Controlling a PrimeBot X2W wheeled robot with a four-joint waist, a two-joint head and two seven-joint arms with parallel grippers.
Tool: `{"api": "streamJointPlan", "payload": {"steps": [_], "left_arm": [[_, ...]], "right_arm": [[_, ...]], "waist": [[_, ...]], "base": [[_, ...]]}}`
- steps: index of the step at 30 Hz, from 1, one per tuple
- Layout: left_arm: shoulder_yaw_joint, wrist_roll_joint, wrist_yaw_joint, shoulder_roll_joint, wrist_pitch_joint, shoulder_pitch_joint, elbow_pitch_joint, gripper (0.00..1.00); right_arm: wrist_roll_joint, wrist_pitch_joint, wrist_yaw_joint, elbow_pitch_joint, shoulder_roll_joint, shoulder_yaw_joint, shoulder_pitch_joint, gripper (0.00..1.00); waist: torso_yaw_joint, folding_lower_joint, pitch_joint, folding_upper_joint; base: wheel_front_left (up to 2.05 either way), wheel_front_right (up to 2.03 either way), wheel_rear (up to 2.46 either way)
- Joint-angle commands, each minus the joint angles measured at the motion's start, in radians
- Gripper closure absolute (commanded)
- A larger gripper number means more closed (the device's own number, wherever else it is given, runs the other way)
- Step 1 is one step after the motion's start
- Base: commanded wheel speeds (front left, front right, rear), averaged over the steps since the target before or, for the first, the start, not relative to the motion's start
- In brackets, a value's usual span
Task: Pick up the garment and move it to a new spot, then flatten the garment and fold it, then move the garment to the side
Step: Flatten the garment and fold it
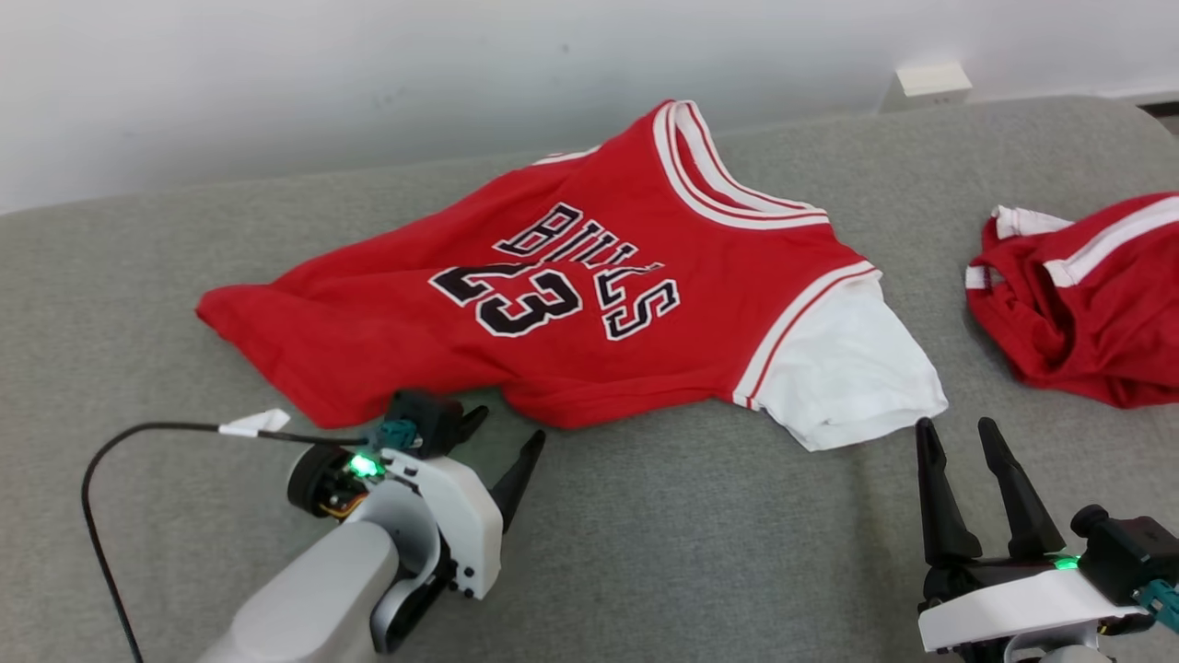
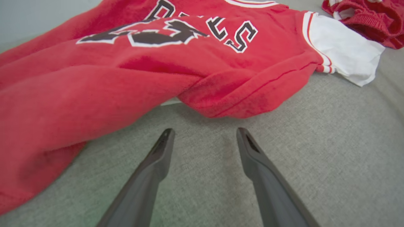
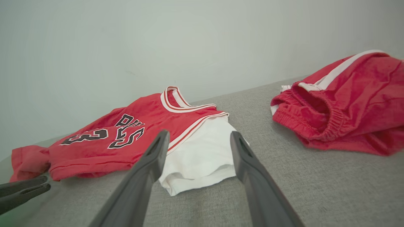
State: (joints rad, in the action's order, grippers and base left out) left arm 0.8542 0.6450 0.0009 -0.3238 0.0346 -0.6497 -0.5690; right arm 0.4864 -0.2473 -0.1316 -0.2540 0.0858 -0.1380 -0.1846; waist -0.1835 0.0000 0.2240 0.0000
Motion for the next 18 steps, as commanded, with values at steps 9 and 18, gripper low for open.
{"api": "streamJointPlan", "payload": {"steps": [9,18], "left_arm": [[-0.002,-0.02,0.001,0.037,0.042,-0.089,-0.136,0.0],[0.021,-0.039,-0.047,0.075,0.116,-0.132,-0.138,1.0]], "right_arm": [[0.008,-0.011,0.002,-0.021,-0.008,-0.007,-0.024,0.0],[0.011,-0.017,0.002,-0.037,-0.008,-0.003,-0.012,0.0]], "waist": [[-0.043,0.0,0.022,0.0],[-0.013,0.0,-0.011,0.0]], "base": [[0.0,0.0,0.0],[0.0,0.0,0.0]]}}
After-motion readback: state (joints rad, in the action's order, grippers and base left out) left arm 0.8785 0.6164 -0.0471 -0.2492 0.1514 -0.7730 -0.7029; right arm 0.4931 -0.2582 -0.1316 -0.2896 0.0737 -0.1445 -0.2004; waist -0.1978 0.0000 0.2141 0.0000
